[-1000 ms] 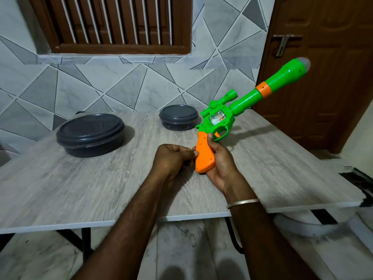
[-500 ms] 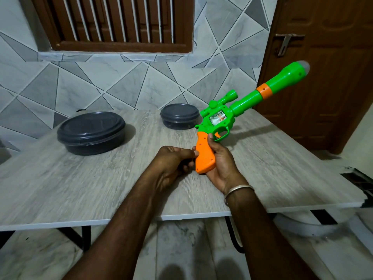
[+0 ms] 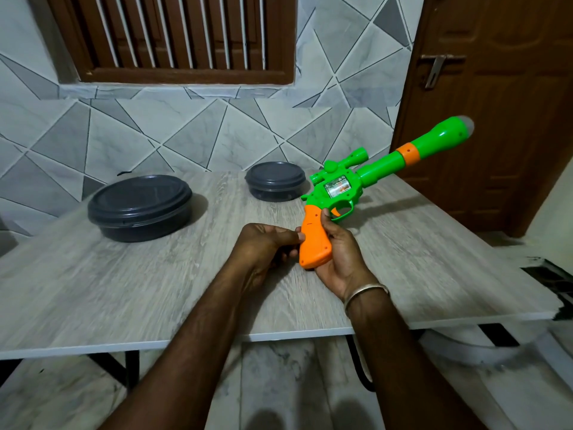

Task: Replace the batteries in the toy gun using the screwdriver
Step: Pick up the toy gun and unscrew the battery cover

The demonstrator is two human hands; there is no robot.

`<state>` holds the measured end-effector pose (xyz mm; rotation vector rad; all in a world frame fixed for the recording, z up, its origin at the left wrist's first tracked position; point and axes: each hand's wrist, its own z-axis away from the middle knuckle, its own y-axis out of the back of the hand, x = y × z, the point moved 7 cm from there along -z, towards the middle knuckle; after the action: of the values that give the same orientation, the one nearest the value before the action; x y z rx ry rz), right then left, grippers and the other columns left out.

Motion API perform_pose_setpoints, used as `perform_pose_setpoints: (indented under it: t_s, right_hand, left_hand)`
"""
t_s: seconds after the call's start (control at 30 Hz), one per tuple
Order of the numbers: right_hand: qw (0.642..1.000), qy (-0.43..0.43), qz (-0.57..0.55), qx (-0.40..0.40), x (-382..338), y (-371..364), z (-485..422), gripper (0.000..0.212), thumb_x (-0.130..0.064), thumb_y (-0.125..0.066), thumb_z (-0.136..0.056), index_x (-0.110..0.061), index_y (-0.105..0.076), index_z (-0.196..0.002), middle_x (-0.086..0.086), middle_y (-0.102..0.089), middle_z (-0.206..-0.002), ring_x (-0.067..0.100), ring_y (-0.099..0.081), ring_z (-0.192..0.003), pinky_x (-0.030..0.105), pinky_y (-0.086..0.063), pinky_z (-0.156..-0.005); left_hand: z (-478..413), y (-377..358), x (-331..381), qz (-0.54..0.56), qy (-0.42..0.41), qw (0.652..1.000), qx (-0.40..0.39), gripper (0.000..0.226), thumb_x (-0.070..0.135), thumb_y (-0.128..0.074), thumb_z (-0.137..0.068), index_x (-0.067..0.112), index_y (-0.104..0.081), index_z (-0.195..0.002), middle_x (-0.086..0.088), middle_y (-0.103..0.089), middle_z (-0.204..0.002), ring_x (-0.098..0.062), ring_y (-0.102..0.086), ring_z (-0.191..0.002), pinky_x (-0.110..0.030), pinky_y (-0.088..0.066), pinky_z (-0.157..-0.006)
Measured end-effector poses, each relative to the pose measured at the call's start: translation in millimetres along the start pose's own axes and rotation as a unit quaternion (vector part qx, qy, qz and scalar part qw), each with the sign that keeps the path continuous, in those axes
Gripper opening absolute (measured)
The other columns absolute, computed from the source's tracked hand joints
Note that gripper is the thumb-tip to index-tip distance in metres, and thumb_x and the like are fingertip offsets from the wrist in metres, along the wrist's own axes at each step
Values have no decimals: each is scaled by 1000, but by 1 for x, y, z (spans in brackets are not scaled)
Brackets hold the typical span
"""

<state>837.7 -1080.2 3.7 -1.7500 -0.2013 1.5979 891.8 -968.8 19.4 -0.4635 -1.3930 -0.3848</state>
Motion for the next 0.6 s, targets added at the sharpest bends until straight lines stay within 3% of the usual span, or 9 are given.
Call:
perform_pose_setpoints:
  t_s: [0.17,0.37,0.6]
  right_hand:
    - [1000,3,-5,13,1,2,-1,39,-44,-42,-101,-15,-56,-123,10,-62,-87,22,-61,-77,35,-50,-63]
    - [1000,5,-25,9,-2,2,2,33,-43,-39,-102,-19,-61,-108,10,-60,-86,22,-59,-77,36,-46,-65]
    - [1000,7,-8,20,-1,3,1,38,-43,-43,-100,-18,-56,-126,11,-65,-92,22,-62,-84,38,-50,-75]
  left_hand:
    - [2,-3,-1,26,-3,999,20,17,3,-76,-82,-13,-71,-86,-17,-62,-59,-14,-52,-42,-18,-44,-42]
    - [1,-2,1,1,-11,1000,16,19,6,-80,-81,-11,-73,-85,-17,-66,-62,-15,-54,-46,-20,-47,-46]
    - [-2,1,12,-93,-51,994,14,13,9,-80,-82,-4,-77,-82,-13,-70,-65,-11,-59,-51,-22,-49,-53]
